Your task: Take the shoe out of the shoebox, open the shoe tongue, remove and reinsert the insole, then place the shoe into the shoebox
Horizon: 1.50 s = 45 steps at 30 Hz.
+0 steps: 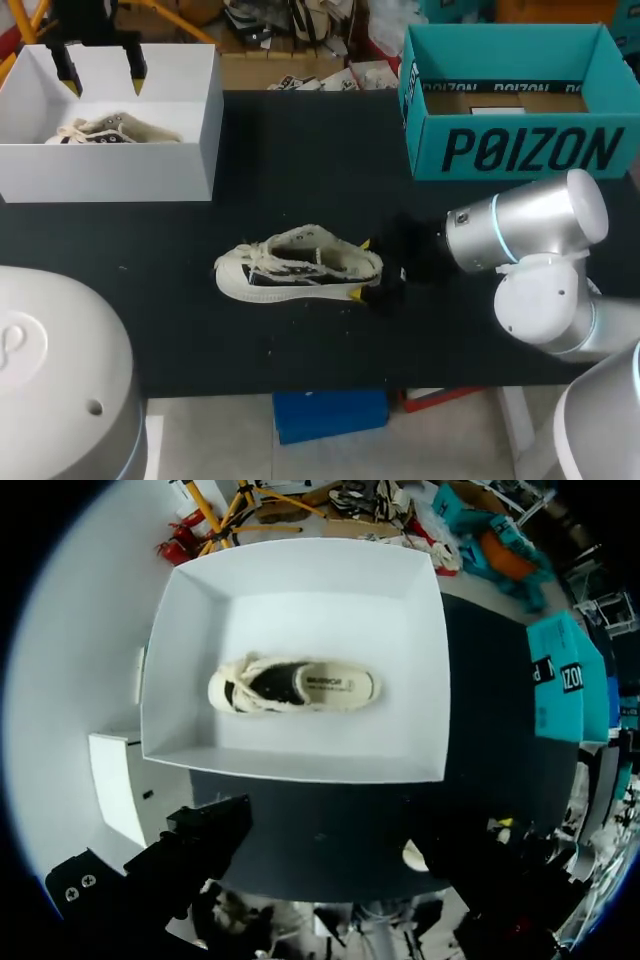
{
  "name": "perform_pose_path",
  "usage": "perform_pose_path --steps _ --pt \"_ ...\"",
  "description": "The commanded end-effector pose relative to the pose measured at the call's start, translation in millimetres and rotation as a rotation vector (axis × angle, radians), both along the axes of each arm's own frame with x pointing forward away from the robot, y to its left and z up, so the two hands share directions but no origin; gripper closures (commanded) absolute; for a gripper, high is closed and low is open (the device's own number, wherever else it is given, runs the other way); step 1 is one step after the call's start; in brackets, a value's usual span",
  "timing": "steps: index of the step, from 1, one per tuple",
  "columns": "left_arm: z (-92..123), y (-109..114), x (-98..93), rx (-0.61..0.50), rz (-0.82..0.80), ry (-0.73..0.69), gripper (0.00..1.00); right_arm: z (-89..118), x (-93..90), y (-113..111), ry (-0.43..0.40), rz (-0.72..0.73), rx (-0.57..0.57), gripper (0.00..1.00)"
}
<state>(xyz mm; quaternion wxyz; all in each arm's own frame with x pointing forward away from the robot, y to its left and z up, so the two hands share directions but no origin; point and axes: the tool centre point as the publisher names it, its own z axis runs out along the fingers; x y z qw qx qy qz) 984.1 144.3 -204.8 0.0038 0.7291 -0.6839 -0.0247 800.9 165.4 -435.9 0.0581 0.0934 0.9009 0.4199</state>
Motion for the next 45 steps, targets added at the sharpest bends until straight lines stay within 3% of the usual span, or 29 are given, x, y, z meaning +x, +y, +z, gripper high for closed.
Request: perform_pose_path --steps 1,6,10,22,24,26,34,45 --pt "6 -22 -5.9 0.061 0.074 0.008 0.00 -2 -1.1 0 -0.001 -0.003 0.000 1.00" --pt "10 -57 -38.5 0.070 0.110 0.026 0.00 -2 -1.1 0 -0.001 -0.003 0.000 1.00" --pt "10 -88 -74.8 0.029 0.029 0.036 0.00 -2 -1.1 0 -0.001 -0.003 0.000 1.00" --pt "10 -88 -74.8 0.029 0.029 0.036 0.00 -2 -1.1 0 -0.001 -0.003 0.000 1.00" --pt "15 -73 -66.7 0.033 0.016 0.004 0.00 -2 -1.1 0 -0.001 -0.003 0.000 1.00" --pt "19 -73 -65.9 0.030 -0.018 -0.035 0.00 -2 -1.1 0 -0.001 -0.003 0.000 1.00" --pt "14 -125 -83.0 -0.027 -0.148 -0.019 0.00 -2 -1.1 0 -0.001 -0.003 0.000 1.00" --pt "-16 -194 -122.9 0.029 -0.300 0.046 0.00 -2 -1.1 0 -0.001 -0.003 0.000 1.00"
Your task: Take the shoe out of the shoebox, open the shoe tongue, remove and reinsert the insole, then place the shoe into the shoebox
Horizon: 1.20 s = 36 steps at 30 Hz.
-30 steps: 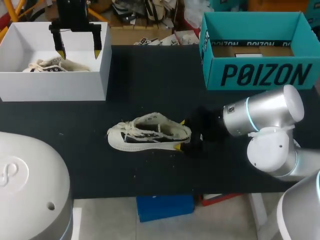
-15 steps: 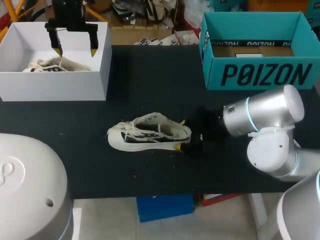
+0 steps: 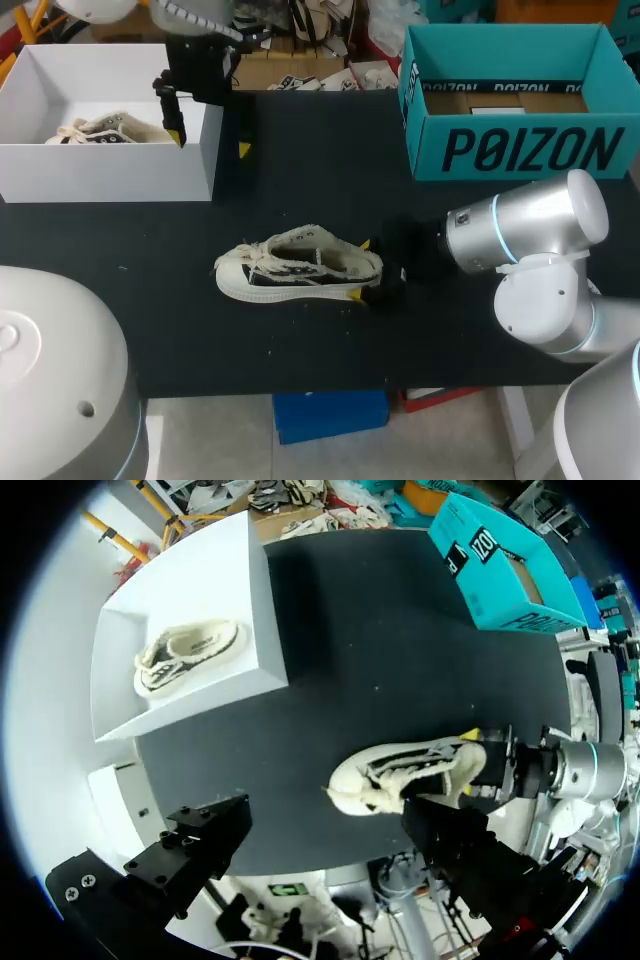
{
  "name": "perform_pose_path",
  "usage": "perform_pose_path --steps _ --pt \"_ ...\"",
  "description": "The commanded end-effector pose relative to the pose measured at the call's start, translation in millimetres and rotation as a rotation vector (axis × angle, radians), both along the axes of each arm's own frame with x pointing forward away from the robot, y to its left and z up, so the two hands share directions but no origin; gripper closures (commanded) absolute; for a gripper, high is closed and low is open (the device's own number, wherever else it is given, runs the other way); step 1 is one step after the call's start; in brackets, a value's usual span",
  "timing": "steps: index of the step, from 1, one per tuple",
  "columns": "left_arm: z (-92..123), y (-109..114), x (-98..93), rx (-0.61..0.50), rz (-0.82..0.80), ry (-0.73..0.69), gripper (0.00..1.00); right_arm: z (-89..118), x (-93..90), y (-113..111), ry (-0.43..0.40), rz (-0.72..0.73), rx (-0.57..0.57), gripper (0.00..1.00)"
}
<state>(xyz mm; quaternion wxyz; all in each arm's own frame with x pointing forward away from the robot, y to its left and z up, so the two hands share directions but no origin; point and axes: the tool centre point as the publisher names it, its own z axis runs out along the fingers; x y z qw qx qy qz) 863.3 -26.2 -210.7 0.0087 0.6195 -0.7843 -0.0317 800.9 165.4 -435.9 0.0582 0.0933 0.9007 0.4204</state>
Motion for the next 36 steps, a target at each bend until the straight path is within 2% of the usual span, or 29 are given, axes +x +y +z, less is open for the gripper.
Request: perform_pose_path --steps 1,10,20,27,36 --pt "-12 -28 -4.7 0.036 -0.005 0.020 0.00 -2 -1.1 0 -0.001 -0.003 -0.001 1.00" --pt "-29 -55 -33.9 0.047 -0.074 0.071 0.00 -2 -1.1 0 -0.001 -0.003 -0.001 1.00" --pt "-57 -83 -62.4 0.198 -0.111 0.095 0.00 -2 -1.1 0 -0.001 -0.003 -0.001 1.00" --pt "-74 -96 -68.8 0.267 -0.071 0.106 0.00 -2 -1.1 0 -0.001 -0.003 -0.001 1.00" --pt "-93 -107 -77.6 0.270 -0.046 0.116 0.00 -2 -1.1 0 -0.001 -0.003 -0.001 1.00"
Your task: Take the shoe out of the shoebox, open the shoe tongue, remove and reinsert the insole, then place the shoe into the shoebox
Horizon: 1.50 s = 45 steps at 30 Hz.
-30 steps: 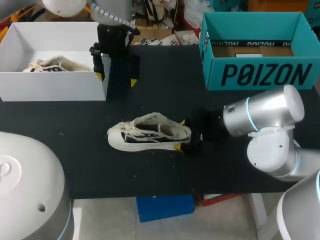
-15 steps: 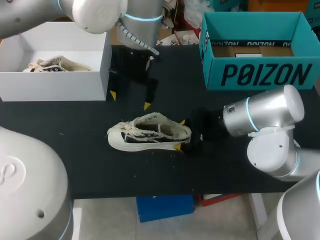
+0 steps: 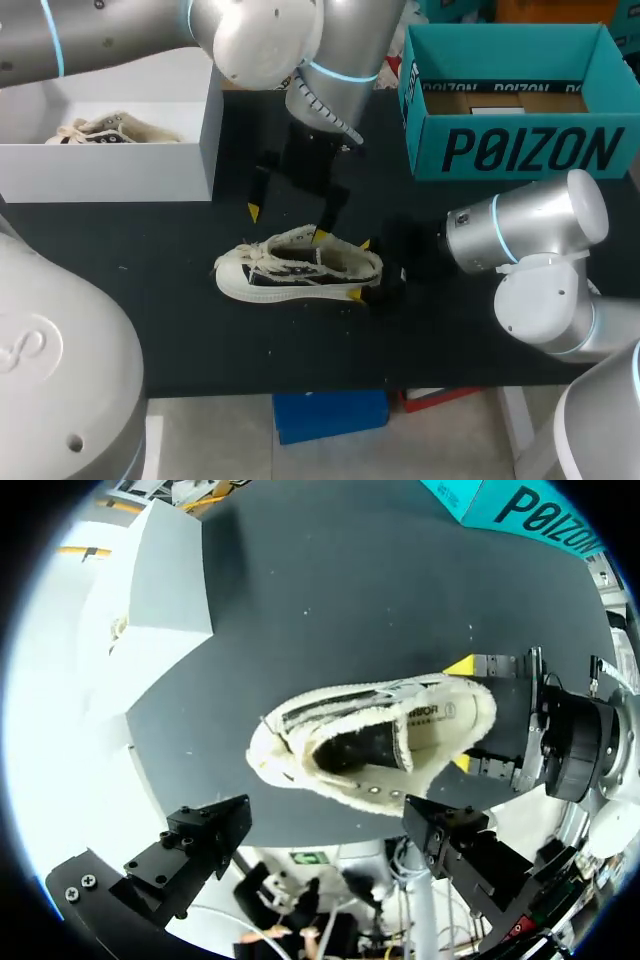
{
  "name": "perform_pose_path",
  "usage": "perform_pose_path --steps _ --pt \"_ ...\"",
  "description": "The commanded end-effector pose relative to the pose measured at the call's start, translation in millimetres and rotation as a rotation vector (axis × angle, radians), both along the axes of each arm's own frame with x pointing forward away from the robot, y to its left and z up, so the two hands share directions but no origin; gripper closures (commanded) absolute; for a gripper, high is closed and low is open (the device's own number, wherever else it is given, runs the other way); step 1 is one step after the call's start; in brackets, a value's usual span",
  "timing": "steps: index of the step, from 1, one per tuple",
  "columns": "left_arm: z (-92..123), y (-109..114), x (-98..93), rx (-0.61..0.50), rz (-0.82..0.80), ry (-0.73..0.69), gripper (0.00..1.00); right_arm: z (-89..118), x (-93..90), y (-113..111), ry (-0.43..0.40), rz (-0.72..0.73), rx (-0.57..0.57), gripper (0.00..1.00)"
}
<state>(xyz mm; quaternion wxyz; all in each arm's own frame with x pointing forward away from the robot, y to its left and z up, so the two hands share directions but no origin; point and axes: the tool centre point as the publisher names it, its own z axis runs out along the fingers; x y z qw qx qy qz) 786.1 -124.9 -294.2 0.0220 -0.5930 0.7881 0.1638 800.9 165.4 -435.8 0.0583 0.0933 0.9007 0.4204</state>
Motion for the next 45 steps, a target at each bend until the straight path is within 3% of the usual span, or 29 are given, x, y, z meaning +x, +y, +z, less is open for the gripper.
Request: perform_pose_path --steps 1,18,45 --pt "-11 -9 -0.6 0.030 0.007 -0.005 0.00 -2 -1.1 0 -0.001 -0.003 -0.001 1.00" --pt "-34 -31 -1.5 0.151 0.075 -0.092 0.00 -2 -1.1 0 -0.001 -0.003 -0.001 1.00" --pt "-68 -13 11.1 0.241 0.080 -0.160 0.00 -2 -1.1 0 -0.001 -0.003 -0.001 1.00"
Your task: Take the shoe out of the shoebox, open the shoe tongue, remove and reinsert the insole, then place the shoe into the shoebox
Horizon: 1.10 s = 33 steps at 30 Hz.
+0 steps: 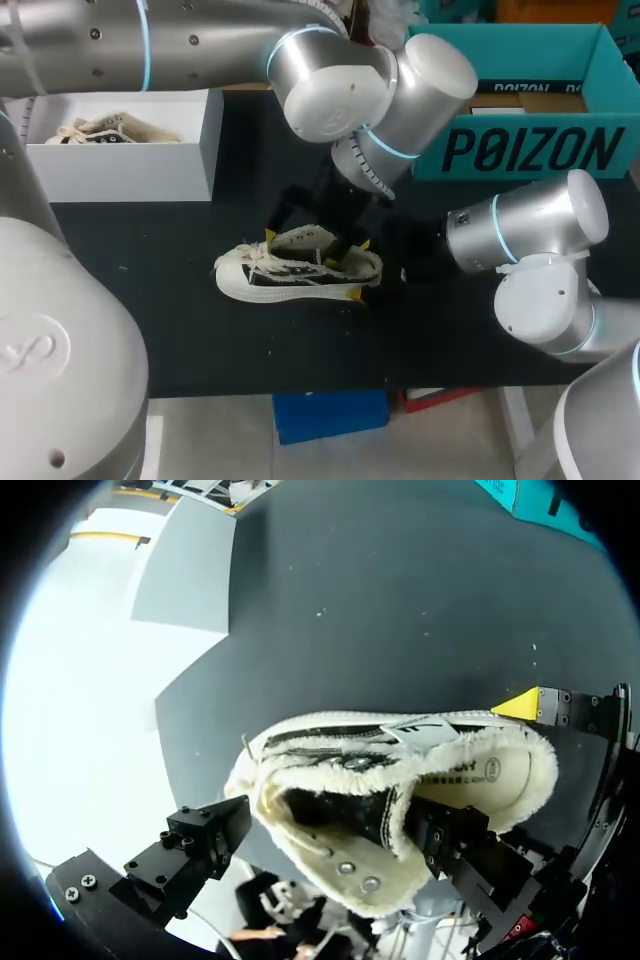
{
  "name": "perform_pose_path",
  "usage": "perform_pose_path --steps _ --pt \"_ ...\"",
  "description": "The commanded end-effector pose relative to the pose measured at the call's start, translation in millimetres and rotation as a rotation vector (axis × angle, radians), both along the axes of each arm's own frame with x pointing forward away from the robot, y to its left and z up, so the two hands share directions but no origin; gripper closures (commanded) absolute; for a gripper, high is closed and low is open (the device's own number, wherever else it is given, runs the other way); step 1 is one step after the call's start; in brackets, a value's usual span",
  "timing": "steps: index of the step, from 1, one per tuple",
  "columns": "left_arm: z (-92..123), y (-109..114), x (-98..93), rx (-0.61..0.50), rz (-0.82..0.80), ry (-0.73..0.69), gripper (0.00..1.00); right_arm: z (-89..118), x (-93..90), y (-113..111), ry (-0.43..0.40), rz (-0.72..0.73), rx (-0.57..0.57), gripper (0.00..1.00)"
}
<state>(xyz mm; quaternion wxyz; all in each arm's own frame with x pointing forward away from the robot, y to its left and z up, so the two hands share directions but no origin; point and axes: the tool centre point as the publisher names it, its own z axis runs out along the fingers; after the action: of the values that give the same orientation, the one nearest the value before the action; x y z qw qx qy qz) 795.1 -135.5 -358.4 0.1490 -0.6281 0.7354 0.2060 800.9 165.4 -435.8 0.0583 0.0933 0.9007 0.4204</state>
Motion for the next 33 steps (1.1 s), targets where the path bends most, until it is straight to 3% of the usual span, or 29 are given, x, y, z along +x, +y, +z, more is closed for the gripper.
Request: perform_pose_path --steps 1,2,3,4,5,18,33 --pt "-4 -2 2.2 0.010 0.004 0.006 0.00 -2 -1.1 0 0.000 -0.003 -0.001 1.00" --pt "-4 -2 2.3 0.012 0.004 0.006 0.13 -2 -1.1 0 0.000 -0.003 -0.001 1.00" --pt "-4 -1 2.5 0.014 0.003 0.006 0.49 -2 -1.1 0 0.000 -0.003 -0.001 1.00" --pt "-4 -1 2.6 0.016 0.003 0.007 0.70 -2 -1.1 0 0.000 -0.003 -0.001 1.00" --pt "-4 -1 2.6 0.016 0.004 0.008 1.00 -2 -1.1 0 0.000 -0.003 -0.001 1.00" --pt "0 -1 -0.6 0.014 -0.011 0.008 1.00 -2 -1.1 0 0.000 -0.003 -0.001 1.00" --pt "22 1 5.0 -0.070 -0.006 -0.023 1.00 -2 -1.1 0 0.000 -0.003 -0.001 1.00"
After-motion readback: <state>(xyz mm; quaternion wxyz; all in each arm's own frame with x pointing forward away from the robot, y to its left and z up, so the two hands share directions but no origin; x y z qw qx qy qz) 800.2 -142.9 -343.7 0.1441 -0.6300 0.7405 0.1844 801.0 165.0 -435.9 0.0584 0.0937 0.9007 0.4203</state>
